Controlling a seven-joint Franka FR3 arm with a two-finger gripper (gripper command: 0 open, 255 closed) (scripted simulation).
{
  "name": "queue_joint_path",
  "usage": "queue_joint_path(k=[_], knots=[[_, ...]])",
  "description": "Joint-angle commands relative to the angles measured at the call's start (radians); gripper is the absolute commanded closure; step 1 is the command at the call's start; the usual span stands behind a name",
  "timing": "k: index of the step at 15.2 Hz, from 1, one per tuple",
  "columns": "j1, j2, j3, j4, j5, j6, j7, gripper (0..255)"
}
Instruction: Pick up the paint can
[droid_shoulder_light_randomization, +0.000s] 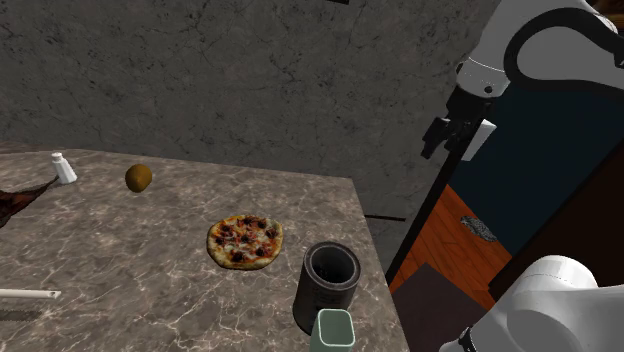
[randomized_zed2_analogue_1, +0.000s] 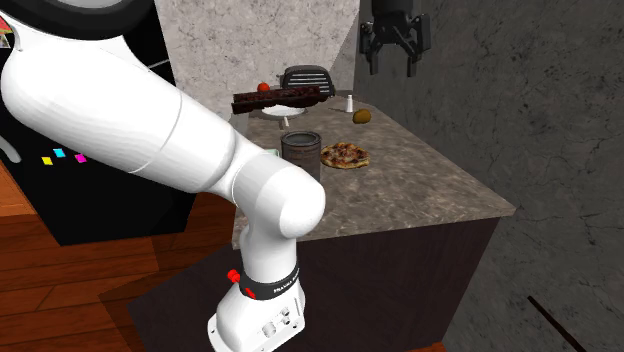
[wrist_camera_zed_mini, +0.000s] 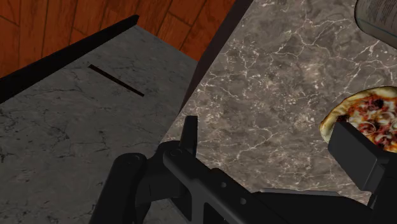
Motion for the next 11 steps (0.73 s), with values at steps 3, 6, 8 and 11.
queue_joint_path(k=[3, 6, 8, 11], knots=[[0.013, 0.002, 0.023, -0.043, 0.023, 0.029, 0.028, 0], [0.035, 0.011, 0.06, -0.103, 0.059, 0.076, 0.069, 0], [0.051, 0.022, 0.084, -0.138, 0.085, 0.108, 0.096, 0], [0.077, 0.046, 0.122, -0.185, 0.124, 0.16, 0.136, 0]])
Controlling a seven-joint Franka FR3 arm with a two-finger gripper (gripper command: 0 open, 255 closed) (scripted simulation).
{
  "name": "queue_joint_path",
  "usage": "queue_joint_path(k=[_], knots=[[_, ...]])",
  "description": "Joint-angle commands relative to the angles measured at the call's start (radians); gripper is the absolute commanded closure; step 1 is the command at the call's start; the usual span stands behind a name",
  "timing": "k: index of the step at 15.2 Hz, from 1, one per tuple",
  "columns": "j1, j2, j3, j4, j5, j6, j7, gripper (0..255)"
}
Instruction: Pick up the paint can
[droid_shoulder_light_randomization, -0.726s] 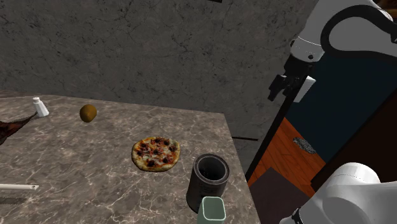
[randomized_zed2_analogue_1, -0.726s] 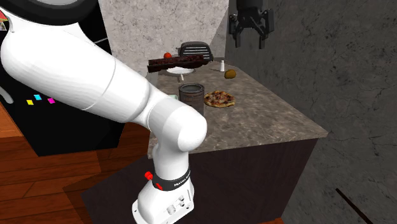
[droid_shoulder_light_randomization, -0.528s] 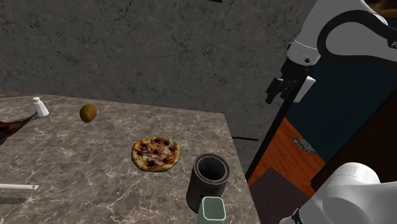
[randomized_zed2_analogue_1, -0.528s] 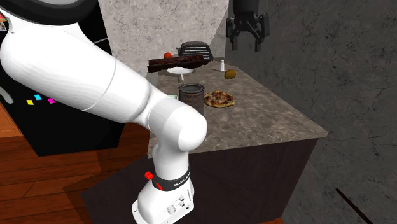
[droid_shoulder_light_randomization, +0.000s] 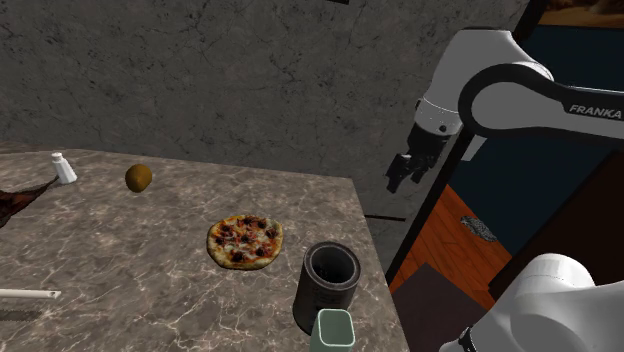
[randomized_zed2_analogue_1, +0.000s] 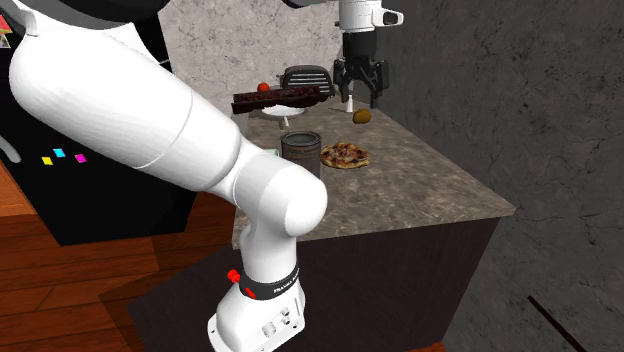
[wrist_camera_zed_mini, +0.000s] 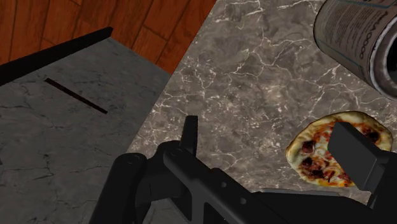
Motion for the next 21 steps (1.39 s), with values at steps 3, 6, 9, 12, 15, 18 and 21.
queue_joint_path(k=[3, 6, 9, 12, 15, 18, 21], knots=[[0.038, 0.037, 0.055, -0.062, 0.056, 0.075, 0.056, 0], [0.066, 0.081, 0.096, -0.093, 0.096, 0.135, 0.094, 0], [0.094, 0.135, 0.137, -0.115, 0.136, 0.197, 0.13, 0], [0.121, 0.199, 0.18, -0.127, 0.174, 0.262, 0.166, 0], [0.144, 0.263, 0.217, -0.13, 0.204, 0.32, 0.196, 0], [0.144, 0.283, 0.224, -0.156, 0.207, 0.367, 0.195, 0], [0.144, 0.305, 0.23, -0.182, 0.209, 0.414, 0.195, 0]])
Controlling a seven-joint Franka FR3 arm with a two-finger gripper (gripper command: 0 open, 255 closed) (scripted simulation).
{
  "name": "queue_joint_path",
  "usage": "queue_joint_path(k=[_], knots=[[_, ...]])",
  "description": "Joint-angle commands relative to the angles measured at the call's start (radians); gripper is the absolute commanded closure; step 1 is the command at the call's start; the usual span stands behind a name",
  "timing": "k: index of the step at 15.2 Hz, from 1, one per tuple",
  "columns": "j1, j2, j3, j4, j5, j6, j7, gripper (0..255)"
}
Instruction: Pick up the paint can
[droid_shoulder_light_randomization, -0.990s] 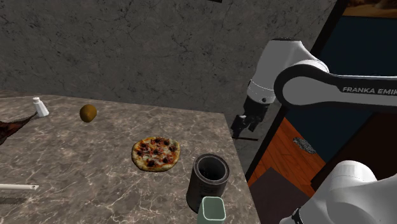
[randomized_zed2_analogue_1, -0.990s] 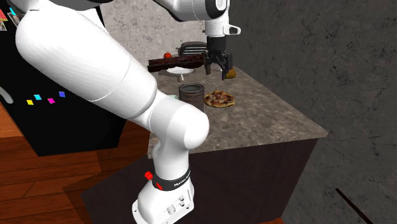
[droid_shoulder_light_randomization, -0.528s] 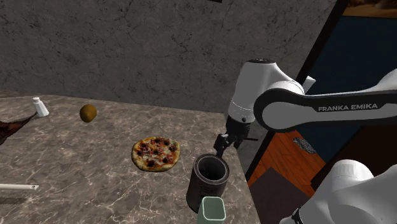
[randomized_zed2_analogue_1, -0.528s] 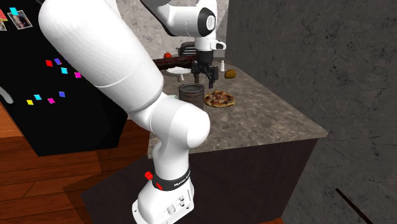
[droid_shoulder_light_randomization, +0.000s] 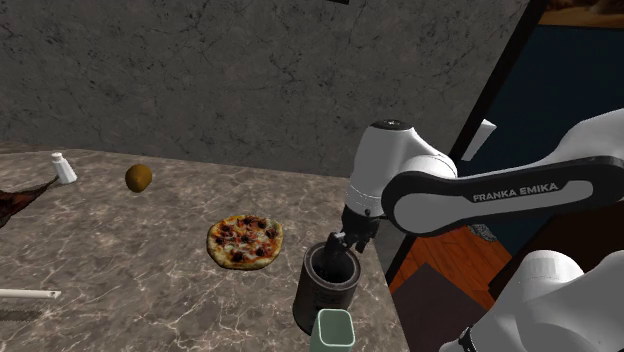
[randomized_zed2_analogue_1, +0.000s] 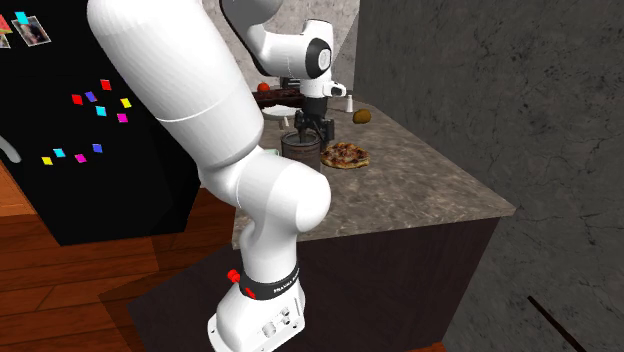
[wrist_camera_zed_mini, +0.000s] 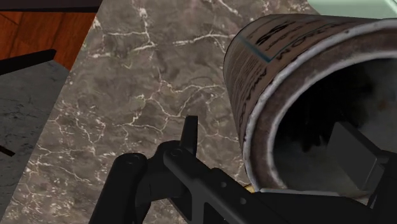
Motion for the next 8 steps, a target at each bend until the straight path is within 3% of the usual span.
queue_joint_path(k=[1, 3, 4, 8], knots=[[0.0, 0.019, 0.005, -0.016, 0.001, 0.036, 0.0, 0], [0.0, 0.024, 0.007, -0.02, 0.002, 0.045, 0.0, 0], [0.0, 0.024, 0.008, -0.018, 0.002, 0.043, 0.002, 255], [0.0, 0.025, 0.008, -0.018, 0.002, 0.043, 0.003, 255]])
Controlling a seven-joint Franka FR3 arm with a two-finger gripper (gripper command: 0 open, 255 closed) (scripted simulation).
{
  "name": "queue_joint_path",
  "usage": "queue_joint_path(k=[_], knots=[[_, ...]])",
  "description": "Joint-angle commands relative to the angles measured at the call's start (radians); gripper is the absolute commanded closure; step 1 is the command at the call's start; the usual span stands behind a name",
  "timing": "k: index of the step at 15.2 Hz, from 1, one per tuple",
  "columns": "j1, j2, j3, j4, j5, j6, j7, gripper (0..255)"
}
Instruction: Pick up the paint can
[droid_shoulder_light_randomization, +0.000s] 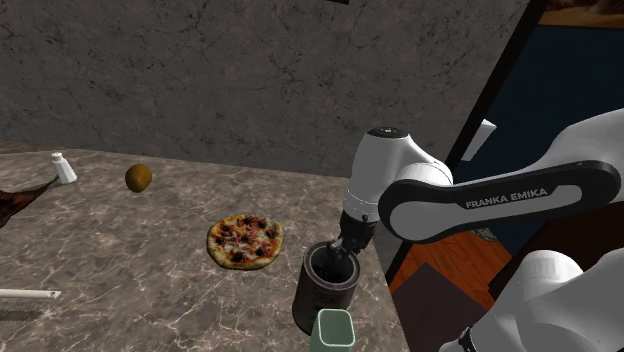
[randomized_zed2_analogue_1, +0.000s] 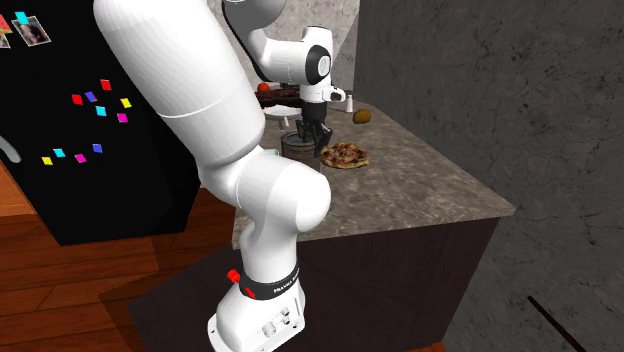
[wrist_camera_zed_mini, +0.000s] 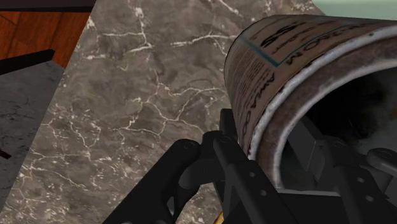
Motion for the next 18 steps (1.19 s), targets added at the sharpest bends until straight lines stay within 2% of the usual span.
queue_joint_path(k=[1, 5, 18], knots=[[0.0, 0.0, 0.0, 0.0, 0.001, 0.001, 0.0, 255], [-0.001, -0.001, -0.002, -0.002, 0.0, 0.002, -0.002, 255], [-0.002, -0.084, -0.029, 0.116, -0.012, -0.199, 0.001, 255]])
